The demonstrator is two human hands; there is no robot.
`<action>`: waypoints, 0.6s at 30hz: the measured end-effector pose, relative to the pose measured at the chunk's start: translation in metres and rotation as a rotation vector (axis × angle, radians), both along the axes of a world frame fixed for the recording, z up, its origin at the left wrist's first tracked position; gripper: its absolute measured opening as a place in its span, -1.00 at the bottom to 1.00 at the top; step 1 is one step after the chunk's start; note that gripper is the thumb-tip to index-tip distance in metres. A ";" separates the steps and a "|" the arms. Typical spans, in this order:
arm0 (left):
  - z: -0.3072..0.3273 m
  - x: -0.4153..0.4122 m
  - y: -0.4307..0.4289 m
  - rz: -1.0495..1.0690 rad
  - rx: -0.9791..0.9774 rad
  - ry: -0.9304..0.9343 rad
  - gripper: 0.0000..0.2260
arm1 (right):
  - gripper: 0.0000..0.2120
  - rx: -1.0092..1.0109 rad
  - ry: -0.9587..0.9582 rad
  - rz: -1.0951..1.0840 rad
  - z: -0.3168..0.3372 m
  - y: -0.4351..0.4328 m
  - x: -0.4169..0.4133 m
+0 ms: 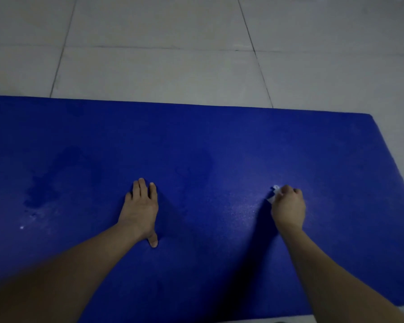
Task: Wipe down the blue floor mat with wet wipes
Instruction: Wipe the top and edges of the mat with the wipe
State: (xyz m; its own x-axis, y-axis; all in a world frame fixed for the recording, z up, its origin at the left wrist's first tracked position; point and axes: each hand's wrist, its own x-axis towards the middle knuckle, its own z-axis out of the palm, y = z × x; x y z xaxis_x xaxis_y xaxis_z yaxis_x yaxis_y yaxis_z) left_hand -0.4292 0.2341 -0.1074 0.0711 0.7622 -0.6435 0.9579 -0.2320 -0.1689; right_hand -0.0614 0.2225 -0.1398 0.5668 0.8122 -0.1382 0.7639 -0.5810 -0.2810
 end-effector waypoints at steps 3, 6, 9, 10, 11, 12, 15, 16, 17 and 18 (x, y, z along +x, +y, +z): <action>0.000 0.001 0.000 0.000 -0.007 0.001 0.48 | -0.80 0.109 -0.006 0.005 -0.012 0.001 -0.029; 0.000 0.002 0.001 -0.006 -0.004 0.016 0.49 | -0.79 0.185 -0.004 0.128 -0.023 0.003 -0.075; -0.001 0.002 0.001 -0.010 -0.003 0.025 0.49 | -0.82 0.184 -0.035 0.269 -0.028 0.009 -0.123; -0.001 0.002 0.002 -0.011 0.000 0.031 0.49 | -0.80 0.168 -0.048 0.315 -0.028 0.011 -0.139; -0.001 0.002 0.002 -0.014 0.002 0.037 0.49 | -0.75 0.147 -0.056 0.366 -0.028 0.011 -0.155; -0.001 0.002 0.002 -0.017 0.001 0.044 0.49 | -0.68 0.129 -0.061 0.423 -0.027 0.011 -0.171; -0.001 0.002 0.002 -0.019 -0.001 0.049 0.49 | -0.54 0.091 -0.050 0.620 -0.021 0.009 -0.206; -0.002 0.002 0.002 -0.018 -0.001 0.045 0.48 | -0.58 0.085 -0.043 0.687 -0.019 0.008 -0.210; -0.002 0.002 0.001 -0.017 0.000 0.039 0.48 | -0.63 0.092 -0.035 0.745 -0.017 0.008 -0.208; -0.002 0.000 0.001 -0.015 -0.001 0.032 0.48 | -0.64 0.102 -0.028 0.789 -0.016 0.010 -0.202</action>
